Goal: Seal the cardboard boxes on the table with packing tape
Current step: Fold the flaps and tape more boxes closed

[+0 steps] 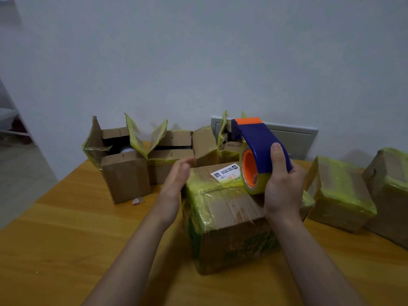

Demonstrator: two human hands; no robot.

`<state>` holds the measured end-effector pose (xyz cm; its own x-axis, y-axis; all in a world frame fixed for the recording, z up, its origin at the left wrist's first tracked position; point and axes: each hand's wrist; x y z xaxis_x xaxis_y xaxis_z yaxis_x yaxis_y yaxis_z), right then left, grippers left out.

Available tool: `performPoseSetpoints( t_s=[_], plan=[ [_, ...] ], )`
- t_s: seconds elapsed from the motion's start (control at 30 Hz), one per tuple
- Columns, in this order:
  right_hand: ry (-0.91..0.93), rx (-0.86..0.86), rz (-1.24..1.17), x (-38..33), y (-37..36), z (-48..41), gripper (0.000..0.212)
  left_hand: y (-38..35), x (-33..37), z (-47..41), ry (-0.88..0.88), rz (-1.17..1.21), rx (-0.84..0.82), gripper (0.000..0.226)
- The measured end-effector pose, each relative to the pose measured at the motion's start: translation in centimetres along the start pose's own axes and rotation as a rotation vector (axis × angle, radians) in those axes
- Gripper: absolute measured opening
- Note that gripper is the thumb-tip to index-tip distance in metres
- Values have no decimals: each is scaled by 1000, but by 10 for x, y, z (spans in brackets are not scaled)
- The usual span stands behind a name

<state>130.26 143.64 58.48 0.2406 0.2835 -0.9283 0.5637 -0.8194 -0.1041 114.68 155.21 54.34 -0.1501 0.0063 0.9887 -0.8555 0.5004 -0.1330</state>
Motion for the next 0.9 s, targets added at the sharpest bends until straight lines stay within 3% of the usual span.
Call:
performPoseSetpoints(
  t_s=[0.1,0.23,0.47,0.6,0.73,0.9],
  plan=[
    [-6,4,-2,2,0,-1,46,-15,-13,-13,-49,-44,159,19],
    [1,1,2,3,-1,-2,43,-14,-21,-21,-44,23,225,33],
    [6,8,0,2,0,-1,37,-17,-16,-12,-79,67,172,16],
    [25,6,-3,2,1,-1,40,-12,-35,11,-70,-1,117,71],
    [37,-1,9,4,0,-1,39,-15,-31,25,-115,-328,189,81],
    [21,4,-13,2,1,-1,48,-16,2,46,-267,-788,231,74]
  ],
)
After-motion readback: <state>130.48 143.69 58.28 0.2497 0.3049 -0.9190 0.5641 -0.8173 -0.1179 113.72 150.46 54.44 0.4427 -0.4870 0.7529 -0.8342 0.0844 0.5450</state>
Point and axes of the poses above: each hand's wrist, its own z-axis away from the middle knuckle, its own y-axis out of the back of the hand, x = y × z, and after that the axes turned 5 degrees about z, right-handed
